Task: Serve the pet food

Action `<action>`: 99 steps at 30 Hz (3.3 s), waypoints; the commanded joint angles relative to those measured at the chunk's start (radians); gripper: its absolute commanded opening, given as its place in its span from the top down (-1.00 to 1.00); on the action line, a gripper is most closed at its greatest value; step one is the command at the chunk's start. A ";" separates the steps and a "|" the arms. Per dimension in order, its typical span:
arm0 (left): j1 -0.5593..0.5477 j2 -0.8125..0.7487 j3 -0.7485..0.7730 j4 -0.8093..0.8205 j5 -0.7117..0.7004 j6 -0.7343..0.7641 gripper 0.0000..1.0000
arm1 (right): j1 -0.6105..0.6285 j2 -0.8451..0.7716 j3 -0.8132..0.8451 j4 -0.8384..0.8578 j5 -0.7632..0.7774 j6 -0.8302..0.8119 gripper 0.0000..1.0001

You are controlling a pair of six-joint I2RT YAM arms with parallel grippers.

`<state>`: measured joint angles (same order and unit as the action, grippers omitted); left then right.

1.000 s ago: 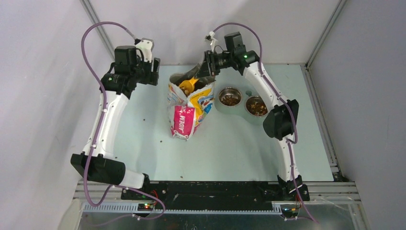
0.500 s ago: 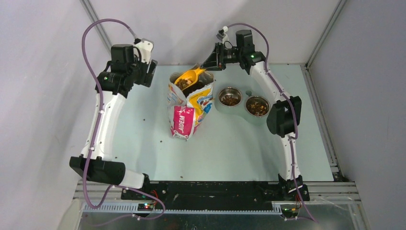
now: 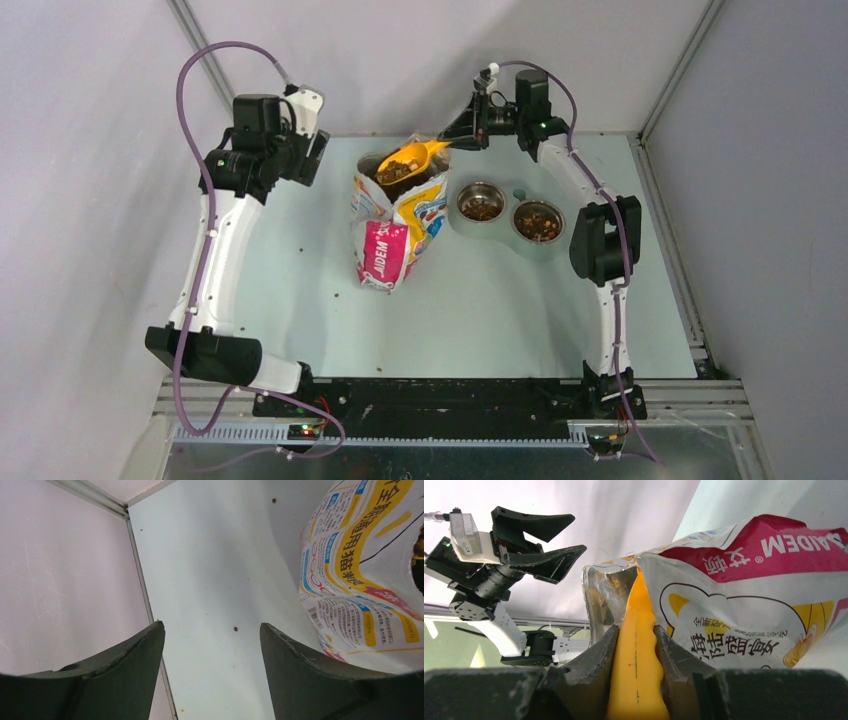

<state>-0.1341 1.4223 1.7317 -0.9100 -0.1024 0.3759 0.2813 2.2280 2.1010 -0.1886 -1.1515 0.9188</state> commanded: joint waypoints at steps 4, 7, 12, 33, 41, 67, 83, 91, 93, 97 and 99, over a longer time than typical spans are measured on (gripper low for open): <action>0.004 0.014 0.049 -0.047 0.001 0.045 -0.53 | -0.037 -0.092 -0.141 0.310 -0.085 0.235 1.00; 0.001 0.030 0.071 -0.080 0.010 0.054 -0.53 | -0.049 -0.100 -0.169 0.395 -0.096 0.307 1.00; 0.001 0.049 0.095 -0.085 0.009 0.055 -0.53 | -0.065 -0.112 -0.183 0.446 -0.111 0.366 1.00; -0.003 0.097 0.138 -0.101 0.028 0.051 -0.53 | -0.161 -0.176 -0.263 0.529 -0.113 0.446 1.00; -0.010 0.149 0.198 -0.111 0.046 0.049 -0.53 | -0.218 -0.212 -0.326 0.561 -0.109 0.463 1.00; -0.021 0.170 0.203 -0.101 0.062 0.038 -0.52 | -0.424 -0.191 -0.479 0.554 -0.122 0.348 1.00; -0.025 0.153 0.140 -0.056 0.077 0.015 -0.51 | -0.441 -0.143 -0.392 -0.069 0.028 -0.279 1.00; -0.025 0.149 0.116 -0.041 0.108 -0.008 -0.50 | -0.401 -0.145 -0.355 -0.263 0.188 -0.476 1.00; -0.025 0.141 0.102 -0.036 0.123 -0.012 -0.49 | -0.385 -0.146 -0.337 -0.295 0.227 -0.513 1.00; -0.025 0.120 0.083 -0.029 0.141 -0.022 -0.49 | -0.348 -0.148 -0.288 -0.366 0.323 -0.590 1.00; -0.025 0.111 0.079 -0.025 0.148 -0.025 -0.49 | -0.326 -0.152 -0.262 -0.393 0.378 -0.632 1.00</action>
<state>-0.1551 1.5990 1.8133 -0.9703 0.0082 0.3748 -0.0818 2.0872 1.7523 -0.5026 -0.8967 0.4198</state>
